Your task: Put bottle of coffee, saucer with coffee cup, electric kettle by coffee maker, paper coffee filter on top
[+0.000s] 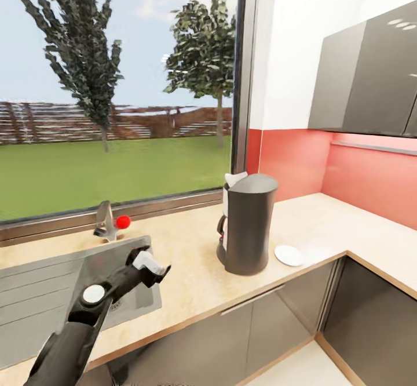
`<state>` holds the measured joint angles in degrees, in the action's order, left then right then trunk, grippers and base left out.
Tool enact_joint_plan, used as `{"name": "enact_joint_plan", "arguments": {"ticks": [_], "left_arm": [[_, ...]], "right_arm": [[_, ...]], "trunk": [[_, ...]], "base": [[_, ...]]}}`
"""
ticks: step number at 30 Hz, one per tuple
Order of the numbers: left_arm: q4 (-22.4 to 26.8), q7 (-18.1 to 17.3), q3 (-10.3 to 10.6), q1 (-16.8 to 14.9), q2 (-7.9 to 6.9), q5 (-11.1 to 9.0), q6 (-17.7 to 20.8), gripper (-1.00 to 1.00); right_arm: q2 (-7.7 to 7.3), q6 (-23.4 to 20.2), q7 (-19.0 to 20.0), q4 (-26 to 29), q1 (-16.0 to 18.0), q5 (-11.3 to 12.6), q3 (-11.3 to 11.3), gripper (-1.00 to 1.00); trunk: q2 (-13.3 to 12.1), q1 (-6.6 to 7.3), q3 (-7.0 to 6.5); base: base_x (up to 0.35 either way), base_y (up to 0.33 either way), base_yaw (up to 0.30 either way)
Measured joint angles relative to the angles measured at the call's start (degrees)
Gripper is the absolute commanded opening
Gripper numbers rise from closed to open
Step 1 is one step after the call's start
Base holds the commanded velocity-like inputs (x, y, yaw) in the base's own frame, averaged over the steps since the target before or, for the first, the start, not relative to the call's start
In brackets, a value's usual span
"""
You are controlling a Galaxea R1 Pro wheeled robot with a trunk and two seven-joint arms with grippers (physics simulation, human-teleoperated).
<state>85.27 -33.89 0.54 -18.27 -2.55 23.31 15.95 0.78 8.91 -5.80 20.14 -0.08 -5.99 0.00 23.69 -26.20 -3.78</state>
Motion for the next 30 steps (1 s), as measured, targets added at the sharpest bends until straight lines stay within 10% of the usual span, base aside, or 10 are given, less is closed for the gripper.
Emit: {"name": "enact_joint_plan", "arguments": {"ticks": [1, 8, 30], "left_arm": [[-0.1, 1.3, 0.0, 5.3, 0.07, -2.2, -8.1, 1.0], [-0.6, 4.4, -0.2, 10.4, -0.28, -8.6, -11.2, 1.0], [-0.6, 4.9, 0.1, 13.2, -0.08, -9.8, -17.3, 1.0]], "right_arm": [[0.0, 0.0, 0.0, 0.0, 0.0, 0.0, 0.0, 1.0], [-0.08, 0.1, 0.0, 0.0, 0.0, 0.0, -0.1, 1.0], [0.08, 0.1, -0.1, 0.0, 0.0, 0.1, -0.5, 1.0]], "trunk": [[0.0, 0.0, 0.0], [0.0, 0.0, -0.01], [0.0, -0.03, -0.01]], "base": [[0.0, 0.0, 0.278], [0.0, 0.0, 0.278], [-0.183, -0.135, 0.278]]}}
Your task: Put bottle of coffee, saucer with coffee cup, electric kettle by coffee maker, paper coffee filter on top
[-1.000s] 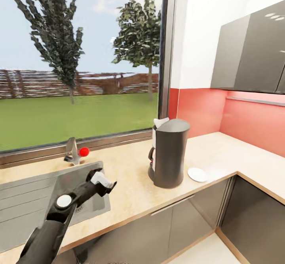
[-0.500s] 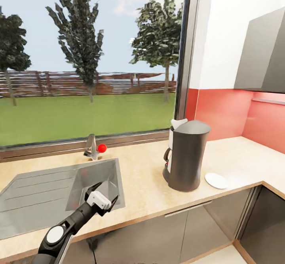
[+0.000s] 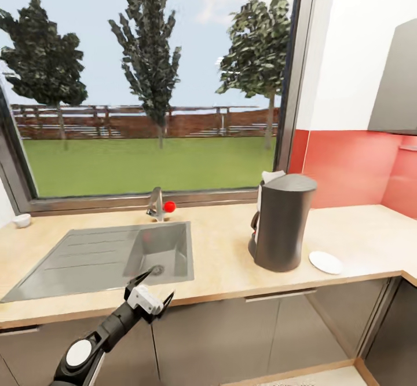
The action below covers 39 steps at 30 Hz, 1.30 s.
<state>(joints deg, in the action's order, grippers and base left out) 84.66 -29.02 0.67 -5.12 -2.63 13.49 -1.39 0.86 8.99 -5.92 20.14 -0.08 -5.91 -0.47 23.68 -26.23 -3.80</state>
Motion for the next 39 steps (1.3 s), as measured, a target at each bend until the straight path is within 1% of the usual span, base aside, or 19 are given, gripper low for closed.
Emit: {"name": "enact_joint_plan", "arguments": {"ticks": [6, 8, 11, 12, 14, 15, 17, 19, 21, 23, 24, 25, 26, 27, 29, 30, 34, 37, 39], "left_arm": [[-0.7, 0.1, -0.2, 0.2, -0.01, -0.1, 0.0, 1.0], [-3.1, 0.3, -0.5, 0.8, -0.09, -0.2, -0.1, 1.0], [-10.0, 1.9, -1.8, 1.2, -0.13, -1.6, -2.5, 1.0], [-18.0, 4.3, -3.6, 1.4, -0.12, -3.5, -9.6, 1.0], [-26.2, 7.0, -5.6, 1.5, -0.18, -5.6, -15.9, 1.0], [-34.5, 10.8, -9.4, 1.6, -0.54, -9.3, -21.7, 1.0], [-44.0, 12.1, -11.7, 1.7, -0.92, -10.1, -23.5, 1.0], [-49.4, 12.6, -12.3, 1.8, -2.02, -10.0, -23.8, 1.0], [-55.7, 13.3, -12.5, 2.2, -4.9, -9.8, -23.9, 1.0], [-60.2, 14.6, -12.6, 2.3, -6.5, -9.7, -23.8, 1.0], [-61.2, 15.1, -12.6, 2.3, -6.82, -9.7, -23.8, 1.0], [-62.8, 16.3, -12.6, 2.4, -7.37, -9.6, -23.7, 1.0], [-66.6, 20.5, -12.6, 2.5, -8.29, -9.4, -23.6, 1.0], [-68.4, 22.4, -12.4, 2.5, -8.5, -9.2, -23.5, 1.0], [-75.0, 28.9, -12.1, 2.6, -8.68, -8.2, -23.2, 1.0], [-76.4, 30.2, -12.1, 2.5, -8.73, -8.0, -23.1, 1.0], [-80.5, 33.7, -12.1, 2.6, -8.8, -7.5, -22.0, 1.0], [-81.8, 34.9, -12.0, 2.6, -8.77, -7.5, -19.4, 1.0], [-82.1, 35.2, -12.1, 2.5, -8.73, -7.5, -16.3, 1.0]], "right_arm": [[-0.01, 0.0, 0.0, 0.0, 0.0, 0.0, 0.0, 1.0], [-0.01, 0.0, 0.0, 0.0, 0.0, 0.0, 0.0, 1.0], [0.0, -0.1, 0.0, -0.1, 0.0, 0.0, 0.2, 1.0], [0.01, -0.1, 0.1, -0.1, 0.0, 0.0, 0.3, 1.0], [0.01, -0.1, 0.0, -0.1, 0.0, 0.0, 0.4, 1.0], [0.07, -0.1, 0.0, -0.1, 0.0, 0.0, 0.5, 1.0], [0.09, -0.1, 0.1, -0.1, 0.0, 0.0, 0.4, 1.0], [0.09, -0.1, 0.0, -0.1, 0.0, 0.0, 0.3, 1.0], [0.11, -0.1, 0.0, -0.1, 0.0, 0.0, 0.2, 1.0], [0.26, -0.1, 0.0, 0.0, 0.0, 0.0, 0.2, 1.0], [0.3, -0.2, 0.0, 0.0, 0.0, 0.1, 0.2, 1.0], [0.38, -0.2, 0.0, -0.1, 0.0, 0.1, 0.2, 1.0], [0.48, -0.3, 0.0, -0.1, 0.0, 0.1, 0.1, 1.0], [0.5, -0.4, 0.0, -0.1, 0.0, 0.2, 0.0, 1.0], [0.62, -0.5, 0.0, -0.2, 0.0, 0.3, 0.0, 1.0], [0.7, -0.6, 0.0, -0.2, 0.0, 0.3, 0.0, 1.0], [1.79, -0.7, 0.0, -0.2, 0.0, 0.4, 0.0, 1.0], [3.16, -0.8, 0.1, -0.2, 0.0, 0.4, -0.1, 1.0], [3.87, -0.8, 0.1, -0.2, 0.0, 0.4, -0.1, 1.0]], "trunk": [[0.0, 0.02, 0.0], [0.0, 0.02, 0.01], [0.0, 0.03, 0.01], [0.0, 0.04, 0.02], [0.0, 0.03, 0.01], [0.0, 0.03, 0.02], [0.0, 0.03, 0.02], [0.0, 0.03, 0.01], [0.0, 0.03, 0.03], [0.0, 0.03, 0.07], [0.0, 0.03, 0.08], [0.0, 0.03, 0.11], [0.0, 0.03, 0.14], [0.0, 0.03, 0.17], [0.0, 0.03, 0.29], [0.0, 0.03, 0.35], [0.0, 0.03, 0.62], [0.0, 0.03, 0.84], [0.0, 0.03, 0.98]], "base": [[-0.226, -0.064, 0.279], [-0.047, -0.011, 0.278], [-0.016, -0.004, 0.278], [-0.004, -0.001, 0.279], [-0.002, 0.0, 0.279], [0.0, 0.0, 0.279], [0.0, 0.0, 0.279], [0.0, 0.0, 0.279], [0.0, 0.0, 0.279], [0.0, 0.0, 0.278], [0.0, 0.0, 0.278], [0.0, 0.0, 0.278], [0.0, 0.0, 0.277], [0.0, 0.0, 0.248], [0.0, 0.0, 0.206], [0.0, 0.0, 0.193], [0.0, 0.0, 0.185], [0.0, 0.0, 0.181], [0.0, 0.0, 0.18]]}}
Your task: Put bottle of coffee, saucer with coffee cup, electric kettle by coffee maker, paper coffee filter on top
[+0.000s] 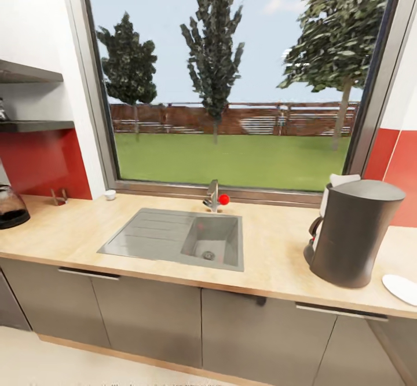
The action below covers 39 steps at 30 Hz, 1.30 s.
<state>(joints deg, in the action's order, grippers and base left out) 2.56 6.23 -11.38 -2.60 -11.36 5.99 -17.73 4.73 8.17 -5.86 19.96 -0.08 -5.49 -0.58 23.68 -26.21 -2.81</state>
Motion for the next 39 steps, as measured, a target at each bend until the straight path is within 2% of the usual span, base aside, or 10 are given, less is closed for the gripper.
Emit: {"name": "enact_joint_plan", "arguments": {"ticks": [2, 5, 7, 10, 12, 15, 30, 39], "left_arm": [[0.0, 0.1, 0.0, -0.1, 0.02, 0.0, 2.1, 1.0], [0.0, 0.2, 0.1, -0.2, -0.03, 0.1, 7.1, 1.0], [0.2, 0.2, 0.1, -0.4, -0.1, 0.1, 11.3, 1.0], [0.3, 0.2, 0.1, -0.5, 0.12, 0.3, 13.4, 1.0], [0.3, 0.2, 0.3, -0.6, 0.22, 0.9, 14.0, 1.0], [0.4, 0.2, 0.5, -0.6, 0.46, 1.5, 14.2, 1.0], [0.5, 0.2, 0.4, -0.5, 0.2, 1.8, 14.2, 1.0], [0.6, 0.3, 0.4, -0.7, 0.2, 1.8, 14.2, 1.0]], "right_arm": [[0.13, 0.0, 0.0, 0.0, 0.0, 0.0, -0.1, 1.0], [0.16, -0.1, -0.1, -0.5, 0.0, 0.4, -0.6, 1.0], [-0.09, -0.2, -0.2, -0.9, 0.0, 1.7, -2.6, 1.0], [-0.31, -0.2, -0.3, -1.1, 0.0, 3.0, -5.9, 1.0], [-0.37, -0.2, -0.2, -1.1, 0.0, 3.3, -7.2, 1.0], [-0.37, -0.3, -0.2, -1.9, 0.0, 3.4, -7.7, 1.0], [-0.38, -0.1, -0.2, -3.1, 0.0, 3.5, -7.8, 1.0], [-0.39, -0.2, -0.2, -3.1, 0.0, 3.5, -7.7, 1.0]], "trunk": [[0.0, 0.0, 0.15], [0.0, 0.0, 0.36], [0.0, 0.0, 0.5], [0.0, 0.0, 0.7], [0.0, 0.0, 0.83], [0.0, 0.0, 1.03], [0.0, 0.0, 1.93], [0.0, 0.01, 2.44]], "base": [[0.0, 0.0, 0.18], [0.0, 0.0, 0.183], [0.0, 0.0, 0.202], [0.0, 0.0, 0.209], [0.0, 0.0, 0.212], [0.0, 0.0, 0.212], [0.0, 0.003, 0.22], [0.045, 0.209, 0.226]]}}
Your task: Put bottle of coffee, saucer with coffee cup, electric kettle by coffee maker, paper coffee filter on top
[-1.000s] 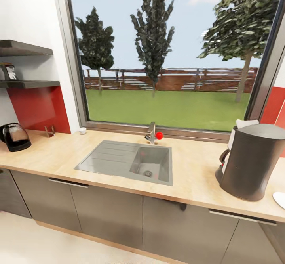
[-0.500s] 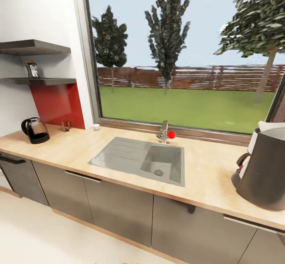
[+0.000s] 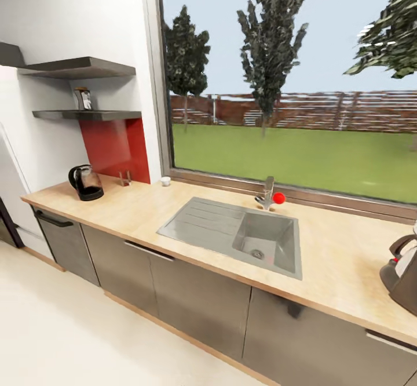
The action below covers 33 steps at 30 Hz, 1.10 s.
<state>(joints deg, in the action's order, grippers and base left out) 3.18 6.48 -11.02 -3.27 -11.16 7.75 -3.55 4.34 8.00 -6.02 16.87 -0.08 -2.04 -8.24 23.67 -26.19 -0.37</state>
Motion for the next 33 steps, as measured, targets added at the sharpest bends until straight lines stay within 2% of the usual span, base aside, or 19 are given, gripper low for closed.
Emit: {"name": "enact_joint_plan", "arguments": {"ticks": [14, 33], "left_arm": [[0.1, 0.0, 0.0, 0.0, -0.02, 0.1, -0.1, 1.0], [0.3, 0.0, 0.1, -0.1, 0.08, 0.1, -0.2, 1.0]], "right_arm": [[0.0, 0.0, 0.0, -0.1, 0.0, 0.0, 0.0, 1.0], [-0.09, 0.1, 0.0, -0.1, 0.0, 0.0, -0.1, 1.0]], "trunk": [[0.0, 0.01, 1.03], [-0.1, 0.03, 2.68]], "base": [[0.101, 0.318, 0.139], [0.215, 0.28, 0.007]]}}
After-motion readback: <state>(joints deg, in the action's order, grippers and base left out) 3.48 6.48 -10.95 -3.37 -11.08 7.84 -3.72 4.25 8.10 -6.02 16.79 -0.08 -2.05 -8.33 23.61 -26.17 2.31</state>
